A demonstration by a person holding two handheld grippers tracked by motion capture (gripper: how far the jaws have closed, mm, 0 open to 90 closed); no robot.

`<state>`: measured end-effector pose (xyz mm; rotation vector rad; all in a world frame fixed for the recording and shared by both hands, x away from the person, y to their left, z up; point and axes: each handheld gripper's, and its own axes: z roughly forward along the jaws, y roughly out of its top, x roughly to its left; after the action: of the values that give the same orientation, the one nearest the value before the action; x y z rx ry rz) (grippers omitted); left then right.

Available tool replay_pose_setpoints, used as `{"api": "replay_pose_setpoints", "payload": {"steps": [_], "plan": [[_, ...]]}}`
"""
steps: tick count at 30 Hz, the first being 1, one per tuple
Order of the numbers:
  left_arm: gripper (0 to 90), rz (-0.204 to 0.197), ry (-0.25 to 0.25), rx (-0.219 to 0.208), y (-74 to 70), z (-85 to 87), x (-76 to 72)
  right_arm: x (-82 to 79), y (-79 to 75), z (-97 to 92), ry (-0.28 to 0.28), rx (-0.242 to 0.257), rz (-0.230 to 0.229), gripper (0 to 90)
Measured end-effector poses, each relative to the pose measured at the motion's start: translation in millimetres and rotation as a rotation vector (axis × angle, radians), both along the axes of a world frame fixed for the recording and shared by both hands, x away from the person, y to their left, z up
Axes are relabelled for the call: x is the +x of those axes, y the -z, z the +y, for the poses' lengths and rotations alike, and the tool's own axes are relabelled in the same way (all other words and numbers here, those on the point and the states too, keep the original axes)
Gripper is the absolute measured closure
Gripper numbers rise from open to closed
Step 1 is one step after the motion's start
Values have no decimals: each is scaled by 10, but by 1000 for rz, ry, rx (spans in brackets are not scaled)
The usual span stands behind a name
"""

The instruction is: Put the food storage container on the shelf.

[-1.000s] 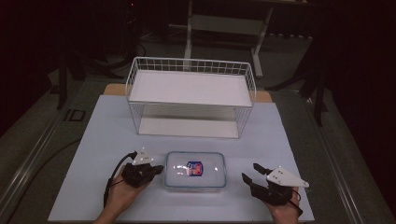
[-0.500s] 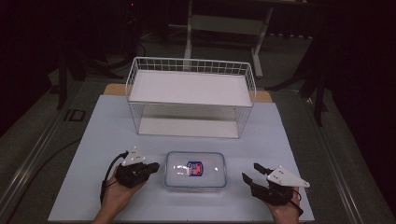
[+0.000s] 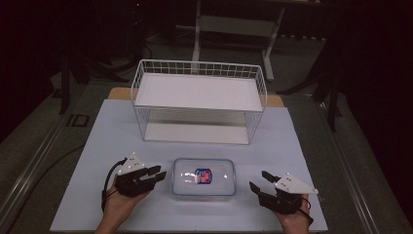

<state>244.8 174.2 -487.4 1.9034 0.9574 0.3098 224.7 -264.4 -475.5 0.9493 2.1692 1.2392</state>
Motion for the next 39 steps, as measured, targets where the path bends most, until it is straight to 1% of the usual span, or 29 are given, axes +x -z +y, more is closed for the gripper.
{"api": "replay_pose_setpoints", "payload": {"steps": [1,2,3,4,6,7,8,10,11,14,15,16,17,18,20,23,25,26,27,28,29,30,31,32,33,34,35,38,39], "plan": [[598,-1,-3,-10,-10,0,-3,1,-1,11,1,4,4,403],[575,0,-4,-20,-19,0,-7,8,-11,28,1,22,13,398],[561,-2,-6,-38,-31,-6,-12,13,-20,36,1,33,16,397],[547,-5,-12,-40,-37,-10,-16,20,-30,48,1,43,16,397],[517,0,-20,-65,-47,-11,-11,36,-51,80,-5,59,30,397],[502,0,-20,-65,-47,-11,-11,47,-56,102,-8,61,35,397],[487,6,-29,-86,-56,-16,-9,57,-59,128,-13,60,42,393],[464,5,-30,-94,-65,-30,-4,76,-59,187,-27,52,60,365],[455,5,-30,-94,-65,-30,-4,76,-59,187,-27,52,60,365],[428,13,-19,-106,-60,-70,5,109,-56,310,-61,35,93,324],[428,15,-6,-115,-55,-88,9,109,-56,310,-61,35,93,324],[389,30,29,-119,-47,-130,21,140,-56,358,-71,39,114,296],[380,30,29,-119,-47,-130,21,140,-56,358,-71,39,114,296],[368,33,35,-114,-39,-169,24,175,-54,397,-86,57,142,282],[344,48,37,-114,-23,-195,43,214,-42,434,-98,78,178,259],[302,69,35,-101,8,-231,64,260,-21,488,-112,92,208,226],[281,77,35,-84,34,-261,70,292,-9,521,-116,100,229,204],[280,77,35,-84,34,-261,70,314,-3,534,-117,107,244,200],[277,90,37,-70,57,-286,81,336,3,545,-117,117,254,189],[273,90,37,-70,57,-286,81,357,12,555,-114,132,266,173],[271,106,41,-79,77,-300,94,384,28,562,-114,148,284,155],[271,106,41,-79,77,-300,94,384,28,562,-114,148,284,155],[271,116,44,-85,83,-306,99,406,44,569,-107,163,302,142],[271,114,44,-79,89,-323,105,421,58,572,-102,175,312,142],[265,116,39,-63,101,-344,111,440,89,576,-108,197,337,137],[258,116,39,-63,101,-344,111,440,89,576,-108,197,337,137],[252,127,38,-55,118,-356,126,443,126,577,-111,205,352,137],[248,130,35,-52,126,-357,133,444,149,576,-109,206,359,129],[242,152,27,-75,162,-348,160,448,206,573,-97,199,376,130]]}}
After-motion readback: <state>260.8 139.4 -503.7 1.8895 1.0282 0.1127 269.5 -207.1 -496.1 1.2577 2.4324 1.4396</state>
